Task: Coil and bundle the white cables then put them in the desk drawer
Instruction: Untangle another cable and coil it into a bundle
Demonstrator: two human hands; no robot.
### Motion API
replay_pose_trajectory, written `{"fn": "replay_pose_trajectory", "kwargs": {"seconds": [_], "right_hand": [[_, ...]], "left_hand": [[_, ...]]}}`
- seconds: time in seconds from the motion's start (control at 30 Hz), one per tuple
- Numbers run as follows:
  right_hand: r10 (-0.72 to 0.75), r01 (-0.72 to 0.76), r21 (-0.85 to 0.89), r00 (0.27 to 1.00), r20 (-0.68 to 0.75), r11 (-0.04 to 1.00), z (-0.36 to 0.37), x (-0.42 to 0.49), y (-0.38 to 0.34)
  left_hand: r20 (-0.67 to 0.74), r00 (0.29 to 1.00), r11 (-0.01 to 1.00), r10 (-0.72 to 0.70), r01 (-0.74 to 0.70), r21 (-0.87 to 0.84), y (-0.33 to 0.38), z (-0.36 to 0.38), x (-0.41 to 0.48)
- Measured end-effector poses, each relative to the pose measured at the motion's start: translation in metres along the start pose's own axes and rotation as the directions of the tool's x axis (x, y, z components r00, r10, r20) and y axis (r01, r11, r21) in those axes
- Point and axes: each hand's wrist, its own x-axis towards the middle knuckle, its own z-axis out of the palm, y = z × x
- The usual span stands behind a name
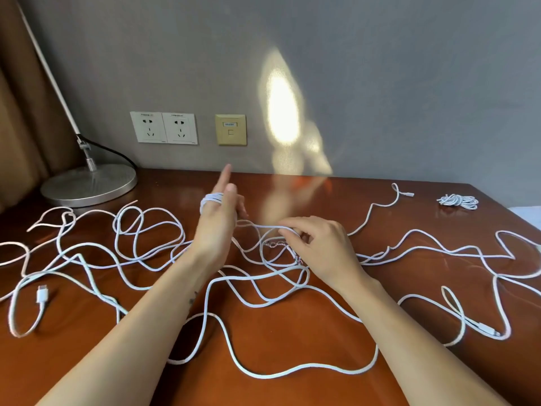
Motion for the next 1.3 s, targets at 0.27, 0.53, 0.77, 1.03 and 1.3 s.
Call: {"fn": "replay_pose_trajectory", "kwargs": {"seconds": [0.27, 0.53, 0.77, 1.03, 1.3], "right_hand": [[-0.021, 0.014, -0.032, 0.973, -0.230, 0.999, -0.005, 0.005, 0.000], [-0.031, 0.038, 0.030, 0.979, -0.199, 0.999, -0.003, 0.005, 0.005], [0.035, -0.020, 0.109, 0.990, -0.138, 0.994, -0.002, 0.004, 0.004], [0.165, -0.177, 0.112, 0.980, 0.109, 0.978, 0.000, 0.002, 0.004], [0.126, -0.168, 0.135, 0.954, 0.273, 0.977, -0.004, -0.001, 0.000]], "left_hand": [[0.333, 0.910, 0.749, 0.246, -0.397, 0.531, -0.011, 0.002, -0.016], [0.390, 0.887, 0.563, 0.247, -0.459, 0.687, -0.008, 0.001, -0.019], [0.379, 0.879, 0.471, 0.288, -0.475, 0.744, -0.008, -0.001, -0.018], [0.104, 0.909, 0.494, 0.405, -0.313, 0.811, -0.007, -0.006, -0.017], [-0.008, 0.910, 0.621, 0.414, -0.276, 0.734, -0.007, -0.004, -0.014]]}}
